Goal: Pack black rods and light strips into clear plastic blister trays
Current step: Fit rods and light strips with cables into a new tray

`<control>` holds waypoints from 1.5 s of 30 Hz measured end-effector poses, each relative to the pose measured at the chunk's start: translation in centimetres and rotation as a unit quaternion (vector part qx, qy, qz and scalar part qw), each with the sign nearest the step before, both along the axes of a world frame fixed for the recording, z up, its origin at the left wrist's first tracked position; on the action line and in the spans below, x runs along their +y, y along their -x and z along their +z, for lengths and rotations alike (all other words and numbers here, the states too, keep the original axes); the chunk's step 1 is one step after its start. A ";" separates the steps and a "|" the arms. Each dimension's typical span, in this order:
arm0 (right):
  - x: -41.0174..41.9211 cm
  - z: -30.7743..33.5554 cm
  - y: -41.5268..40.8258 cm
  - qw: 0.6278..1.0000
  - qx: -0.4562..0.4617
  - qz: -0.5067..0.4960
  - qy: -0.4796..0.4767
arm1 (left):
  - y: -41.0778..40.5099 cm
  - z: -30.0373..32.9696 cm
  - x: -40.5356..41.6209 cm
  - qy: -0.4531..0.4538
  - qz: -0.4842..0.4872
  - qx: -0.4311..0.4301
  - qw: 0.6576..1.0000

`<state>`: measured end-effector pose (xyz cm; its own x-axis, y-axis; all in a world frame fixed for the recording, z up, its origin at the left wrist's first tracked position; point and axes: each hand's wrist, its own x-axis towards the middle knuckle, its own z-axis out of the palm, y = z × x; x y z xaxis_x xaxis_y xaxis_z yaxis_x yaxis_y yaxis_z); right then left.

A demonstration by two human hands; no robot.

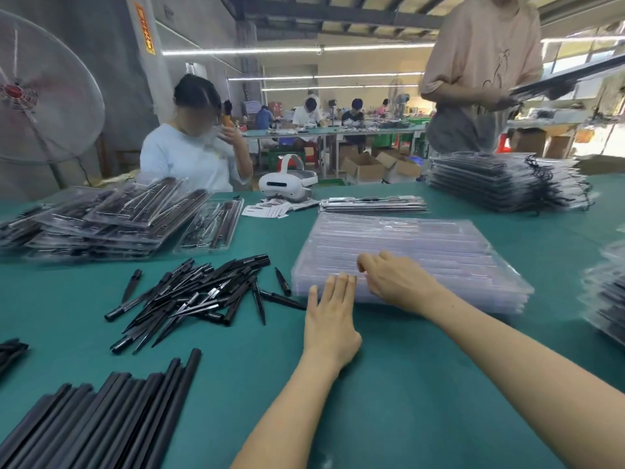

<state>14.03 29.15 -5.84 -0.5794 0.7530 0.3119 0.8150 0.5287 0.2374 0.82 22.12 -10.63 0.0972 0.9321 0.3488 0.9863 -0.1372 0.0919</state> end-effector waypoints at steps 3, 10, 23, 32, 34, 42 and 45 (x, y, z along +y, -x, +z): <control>0.4 1.8 -0.6 0.999 0.005 -0.004 0.047 | 0.2 1.1 0.7 -0.032 -0.004 0.012 0.999; 1.6 4.3 -2.1 0.981 0.162 -0.088 -0.067 | -0.9 0.7 1.3 -0.048 -0.019 0.029 0.998; 3.6 1.9 -6.2 0.995 0.025 0.038 -0.087 | -1.1 3.5 8.0 0.167 0.012 -0.007 0.986; 5.3 6.7 -5.2 0.968 0.217 -0.125 -0.008 | -0.7 4.0 7.3 0.185 -0.013 -0.020 0.982; 5.6 9.9 -6.3 0.948 0.271 -0.159 -0.050 | -0.6 4.3 7.2 0.190 -0.009 -0.017 0.982; 3.5 22.3 -13.3 0.830 0.493 -0.128 -0.227 | -0.2 3.5 7.7 0.196 0.009 -0.010 0.980; 0.5 18.1 -10.9 0.912 0.350 -0.059 -0.205 | 0.0 3.9 7.6 0.211 -0.021 -0.039 0.976</control>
<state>24.90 29.67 12.29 -0.0534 0.5340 0.8438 0.8881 0.4117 -0.2044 0.84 29.73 -6.73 0.1260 0.9903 -0.0581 0.9684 -0.1101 0.2239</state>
